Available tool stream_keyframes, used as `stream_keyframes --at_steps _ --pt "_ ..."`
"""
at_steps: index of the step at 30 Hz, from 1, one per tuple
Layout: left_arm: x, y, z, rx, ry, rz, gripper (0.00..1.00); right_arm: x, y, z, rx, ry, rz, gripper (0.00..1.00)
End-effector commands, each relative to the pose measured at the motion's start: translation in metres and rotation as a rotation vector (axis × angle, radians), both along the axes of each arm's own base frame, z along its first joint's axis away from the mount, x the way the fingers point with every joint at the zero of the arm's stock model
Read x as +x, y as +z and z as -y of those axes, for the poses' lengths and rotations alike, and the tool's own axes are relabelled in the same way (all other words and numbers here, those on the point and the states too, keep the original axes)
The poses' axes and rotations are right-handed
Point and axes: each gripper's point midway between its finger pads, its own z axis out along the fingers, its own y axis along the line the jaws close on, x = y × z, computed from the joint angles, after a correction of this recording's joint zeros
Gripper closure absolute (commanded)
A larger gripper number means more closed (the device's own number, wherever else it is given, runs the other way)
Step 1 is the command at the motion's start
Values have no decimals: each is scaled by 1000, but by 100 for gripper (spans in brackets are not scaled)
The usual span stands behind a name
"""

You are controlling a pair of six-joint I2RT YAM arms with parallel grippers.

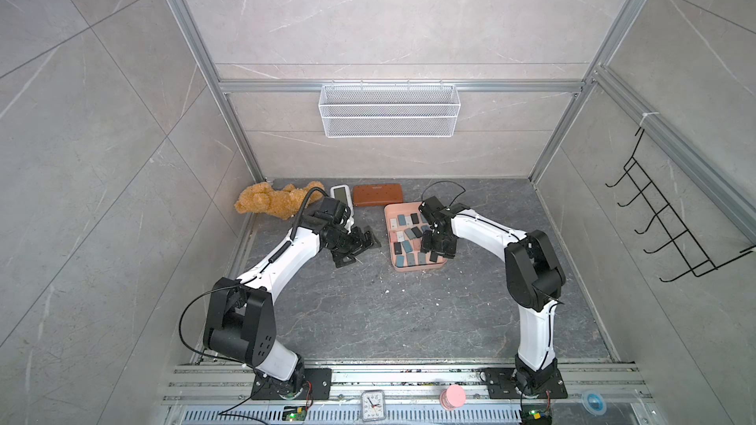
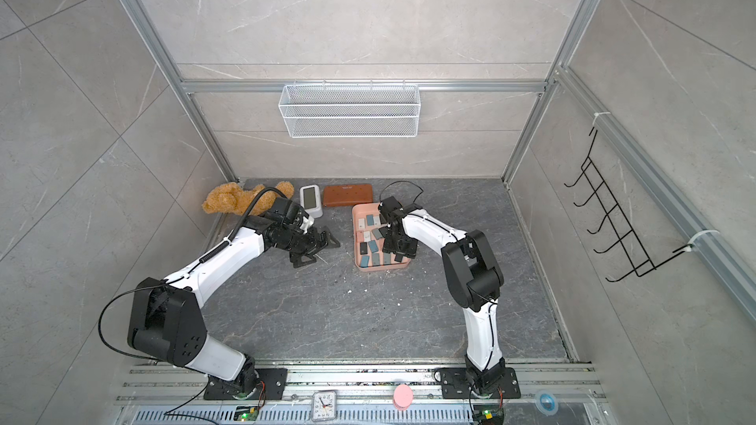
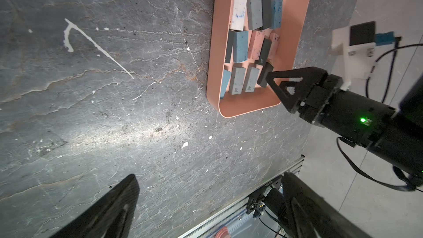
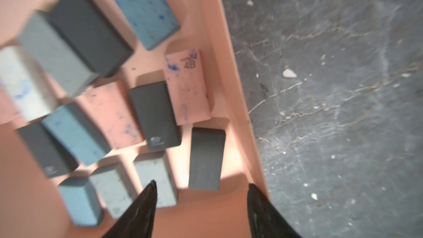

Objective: Put the eraser in the storage box
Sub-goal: Place the eraser in the storage box, then reset both arms

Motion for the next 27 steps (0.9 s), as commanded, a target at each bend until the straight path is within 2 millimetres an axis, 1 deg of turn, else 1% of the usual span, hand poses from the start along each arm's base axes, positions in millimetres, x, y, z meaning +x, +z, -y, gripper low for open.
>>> stream_keyframes --at_steps 1,3,4,6,8,10,11,14,17,20,22,23,25,27 --pt "8 28 -13 40 8 102 1 4 40 -2 32 17 73 16" --pt "13 30 -24 70 28 123 1 9 57 -2 42 30 118 4" --pt "16 31 -31 86 45 130 1 11 67 -2 42 40 145 1" --pt "22 32 -48 112 86 142 1 15 82 2 33 54 191 0" --pt "29 30 -71 160 143 148 1 19 93 12 14 53 231 0" --pt "36 27 -103 221 218 156 1 24 99 30 -15 39 262 0" --pt "38 24 -117 253 252 163 1 25 99 38 -24 30 268 0" --pt "43 14 -166 360 356 197 1 27 93 72 -65 -3 287 0" --pt "41 6 -208 480 428 221 1 26 83 113 -94 -67 307 0" --pt "36 -4 -236 583 454 231 1 19 72 162 -136 -164 325 1" --pt "32 -13 -253 644 473 231 0 12 66 194 -201 -223 330 0" --pt "29 -18 -260 671 480 231 1 10 65 205 -237 -244 338 1" --pt "24 -27 -278 730 519 228 1 4 58 226 -296 -276 345 0" --pt "21 -33 -289 735 560 238 1 3 52 234 -318 -279 368 1"
